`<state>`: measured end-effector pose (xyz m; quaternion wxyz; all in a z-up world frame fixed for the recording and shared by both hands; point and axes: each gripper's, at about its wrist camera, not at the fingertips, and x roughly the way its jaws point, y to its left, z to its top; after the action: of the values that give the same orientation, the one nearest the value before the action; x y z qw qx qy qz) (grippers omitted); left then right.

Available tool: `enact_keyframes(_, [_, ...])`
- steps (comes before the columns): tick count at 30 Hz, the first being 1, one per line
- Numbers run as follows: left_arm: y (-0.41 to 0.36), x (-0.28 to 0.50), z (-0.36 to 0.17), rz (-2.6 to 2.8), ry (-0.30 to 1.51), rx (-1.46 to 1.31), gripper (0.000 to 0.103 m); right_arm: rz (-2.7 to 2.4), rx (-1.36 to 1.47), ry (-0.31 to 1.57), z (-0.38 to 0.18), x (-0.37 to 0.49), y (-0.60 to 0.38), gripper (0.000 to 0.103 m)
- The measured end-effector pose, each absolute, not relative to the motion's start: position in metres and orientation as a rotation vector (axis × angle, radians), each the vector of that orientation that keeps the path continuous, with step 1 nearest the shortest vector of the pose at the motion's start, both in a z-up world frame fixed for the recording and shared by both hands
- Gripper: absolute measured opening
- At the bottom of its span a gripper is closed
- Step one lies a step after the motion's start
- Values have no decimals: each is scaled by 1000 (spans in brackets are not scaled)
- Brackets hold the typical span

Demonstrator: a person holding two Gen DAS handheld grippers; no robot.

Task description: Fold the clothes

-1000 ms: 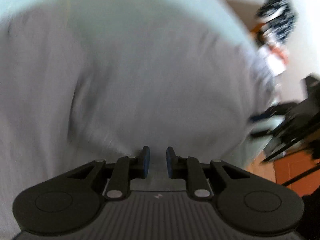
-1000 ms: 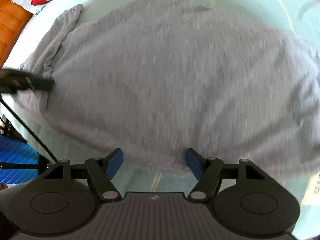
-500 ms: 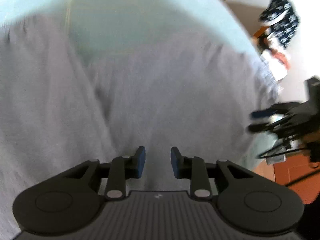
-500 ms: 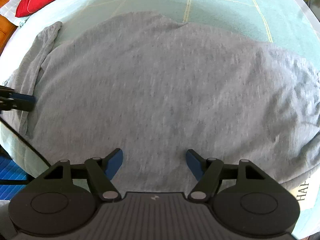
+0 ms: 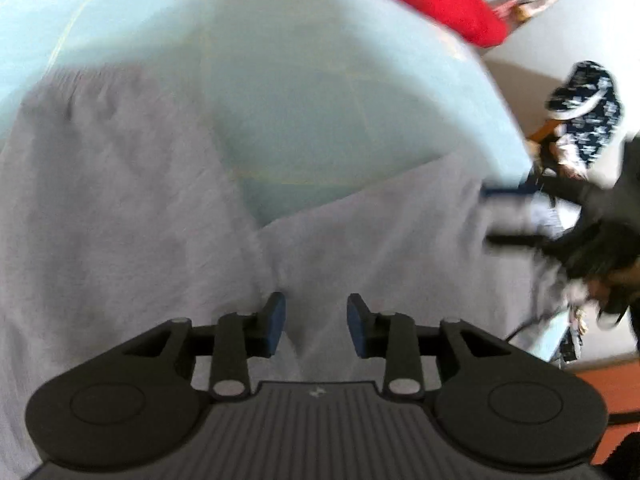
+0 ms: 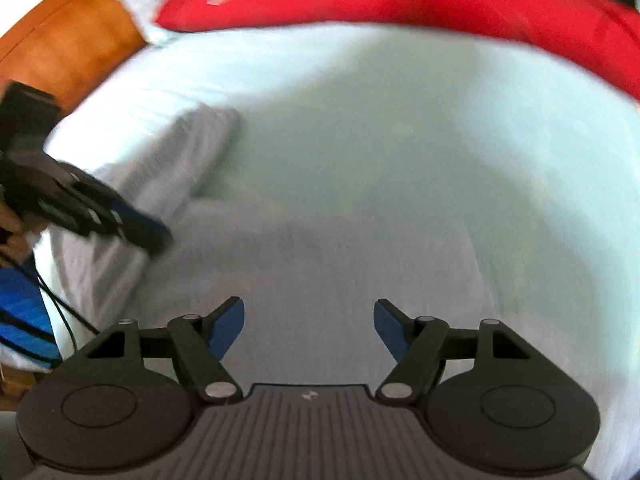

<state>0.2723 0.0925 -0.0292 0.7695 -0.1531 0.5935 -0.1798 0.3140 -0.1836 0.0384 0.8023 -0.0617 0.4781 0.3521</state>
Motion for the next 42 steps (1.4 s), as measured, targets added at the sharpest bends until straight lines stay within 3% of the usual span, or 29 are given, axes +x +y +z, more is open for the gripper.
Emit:
enact_keyframes(7, [116,261,-11,-329,1259,-434,32,989,-187,1120,13,383,-131,77])
enact_keyframes(15, [108,330,10,-431,1137,-428,39,1140,-270,1205,19,351,-127,77])
enact_keyframes(23, [40,365,-23,-653,1229,-422,39,1142,-249,1245,10,345,-130,77])
enact_keyframes(32, [56,349,-42,-603,1347,-454,40,1122,-235,1288,-5,367,-131,79])
enact_keyframes(42, [81,355,-22,-514,1212,-424,40,1030,-130,1153,6,385,-129,79])
